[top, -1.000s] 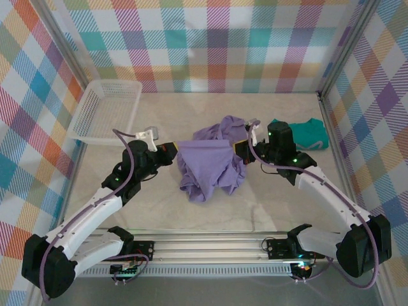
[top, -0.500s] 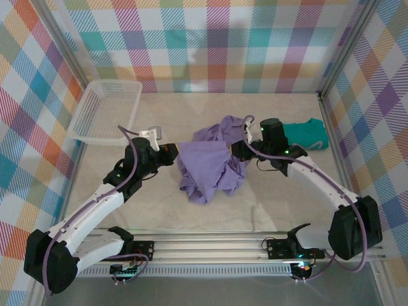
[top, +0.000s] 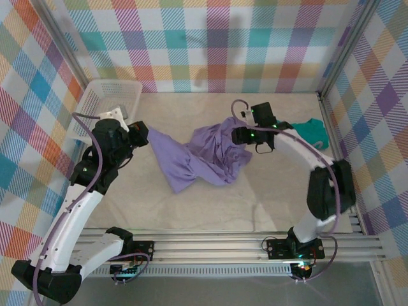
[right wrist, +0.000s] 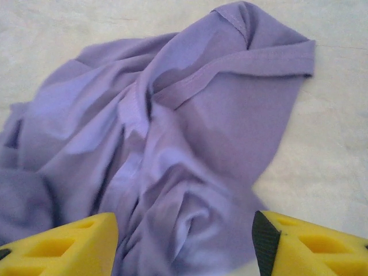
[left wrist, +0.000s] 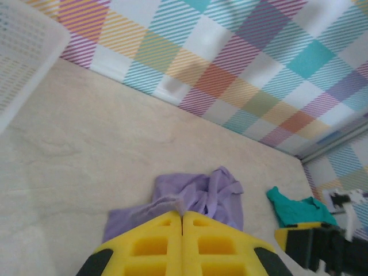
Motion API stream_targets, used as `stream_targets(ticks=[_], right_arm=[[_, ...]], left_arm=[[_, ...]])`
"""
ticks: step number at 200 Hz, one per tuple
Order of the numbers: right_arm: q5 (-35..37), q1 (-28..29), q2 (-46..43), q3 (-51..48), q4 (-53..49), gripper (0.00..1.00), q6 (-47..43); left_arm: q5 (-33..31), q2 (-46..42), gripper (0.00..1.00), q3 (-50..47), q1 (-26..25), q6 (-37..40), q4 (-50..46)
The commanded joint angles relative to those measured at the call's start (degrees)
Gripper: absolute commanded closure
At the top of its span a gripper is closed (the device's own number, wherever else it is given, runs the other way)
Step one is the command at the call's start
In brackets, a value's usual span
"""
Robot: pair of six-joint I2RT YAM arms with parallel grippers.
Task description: Fold the inside-out t-shirt
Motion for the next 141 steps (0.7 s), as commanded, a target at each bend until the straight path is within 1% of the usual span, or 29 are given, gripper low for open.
stream_targets(ticks=[1, 34, 68, 107, 141], right_arm=[[-4.4, 0.9, 7.1, 4.9, -2.5, 0.36, -1.5], [-6.8, 4.2, 12.6, 7.9, -1.1, 0.37, -1.4], [-5.1, 5.4, 17.7, 10.7, -2.4, 0.46, -0.5], [4.2, 9.2, 15.1, 8.6, -4.0, 0.46, -2.3], [5.3, 12.8, 13.5, 7.3, -5.9, 0.45, -2.0]], left_arm=[[-2.6, 0.1, 1.0, 3.2, 1.6, 2.0, -5.7], [-2.2, 1.1, 1.0, 5.1, 2.0, 3.2, -6.3], [-1.1, 1.7, 1.0, 3.7, 2.1, 3.1, -5.6], [-1.6, 1.7, 1.0, 3.4, 2.3, 3.5, -6.5], [-1.5, 1.6, 1.0, 2.8, 2.6, 3.9, -6.5]])
